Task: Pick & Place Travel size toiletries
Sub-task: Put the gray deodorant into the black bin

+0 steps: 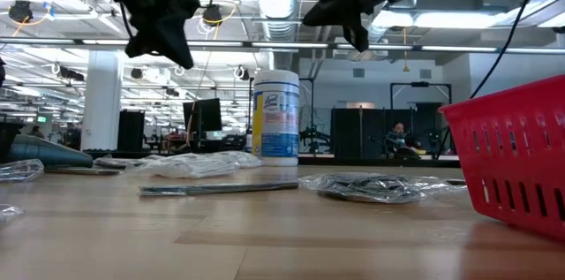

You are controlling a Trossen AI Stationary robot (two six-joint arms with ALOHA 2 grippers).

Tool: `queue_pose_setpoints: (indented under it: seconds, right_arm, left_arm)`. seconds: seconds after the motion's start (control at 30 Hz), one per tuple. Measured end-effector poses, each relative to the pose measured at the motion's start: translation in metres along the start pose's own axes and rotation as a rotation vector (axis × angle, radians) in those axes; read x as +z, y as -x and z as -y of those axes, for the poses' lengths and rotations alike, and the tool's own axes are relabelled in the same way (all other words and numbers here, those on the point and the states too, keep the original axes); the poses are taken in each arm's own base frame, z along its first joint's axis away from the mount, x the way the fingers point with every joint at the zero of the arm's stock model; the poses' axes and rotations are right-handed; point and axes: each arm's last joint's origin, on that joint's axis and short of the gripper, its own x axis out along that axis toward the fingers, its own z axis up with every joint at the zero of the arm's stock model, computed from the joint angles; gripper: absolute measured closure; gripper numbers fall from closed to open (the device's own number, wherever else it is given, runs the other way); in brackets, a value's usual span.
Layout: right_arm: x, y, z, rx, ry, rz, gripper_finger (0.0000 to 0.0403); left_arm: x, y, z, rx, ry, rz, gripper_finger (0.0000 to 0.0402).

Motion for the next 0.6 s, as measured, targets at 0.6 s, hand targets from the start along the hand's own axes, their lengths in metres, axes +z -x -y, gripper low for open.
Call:
queue_pose_setpoints:
  seconds: [0.6]
  right_arm:
    - [0.045, 0.014, -0.019, 0.271, -0.235, 0.445, 0.0403]
  left_arm:
    - [-0.052, 0.033, -0.039, 0.407, 0.078, -0.495, 0.0401]
